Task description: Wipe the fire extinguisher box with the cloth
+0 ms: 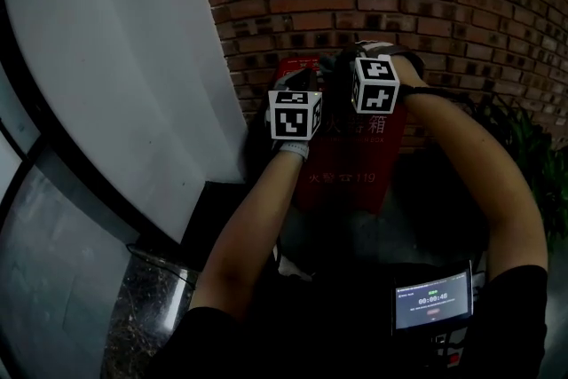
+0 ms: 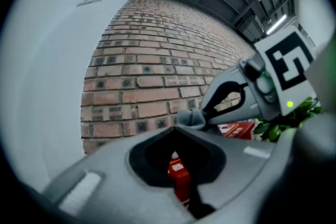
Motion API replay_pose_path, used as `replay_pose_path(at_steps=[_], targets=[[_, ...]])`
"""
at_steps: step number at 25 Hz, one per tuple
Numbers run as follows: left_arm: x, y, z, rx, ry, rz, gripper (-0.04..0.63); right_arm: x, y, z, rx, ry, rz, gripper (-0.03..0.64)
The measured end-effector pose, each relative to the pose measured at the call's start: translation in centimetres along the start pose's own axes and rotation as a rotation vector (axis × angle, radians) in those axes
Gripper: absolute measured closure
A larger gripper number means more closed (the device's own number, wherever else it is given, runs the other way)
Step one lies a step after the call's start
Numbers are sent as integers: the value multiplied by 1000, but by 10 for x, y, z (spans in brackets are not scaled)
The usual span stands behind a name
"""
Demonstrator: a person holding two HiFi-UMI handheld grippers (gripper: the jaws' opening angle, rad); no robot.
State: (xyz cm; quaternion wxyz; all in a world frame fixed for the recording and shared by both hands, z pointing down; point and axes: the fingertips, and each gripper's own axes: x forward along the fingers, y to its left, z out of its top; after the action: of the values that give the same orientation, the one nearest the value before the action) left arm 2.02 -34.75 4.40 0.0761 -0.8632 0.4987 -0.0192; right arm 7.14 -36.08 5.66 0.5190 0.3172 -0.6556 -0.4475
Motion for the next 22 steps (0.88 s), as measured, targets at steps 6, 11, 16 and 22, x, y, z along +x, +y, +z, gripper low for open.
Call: replay_pose_path(at_steps=[6,11,16,22], targets=[[10,-18,6,-47,6,-53,595,29,-41,-47,-1,121,-49,583],[15,-31,9,-59,17,-89,595,61,-47,-68,-27,167,-22,583],[22,-33,2,-70,19,-109,595,94,-39,-73,-14,172,-4,583],[26,-32,-5,-74,15,-125,595,119,-27,-85,-27,208,46,583]])
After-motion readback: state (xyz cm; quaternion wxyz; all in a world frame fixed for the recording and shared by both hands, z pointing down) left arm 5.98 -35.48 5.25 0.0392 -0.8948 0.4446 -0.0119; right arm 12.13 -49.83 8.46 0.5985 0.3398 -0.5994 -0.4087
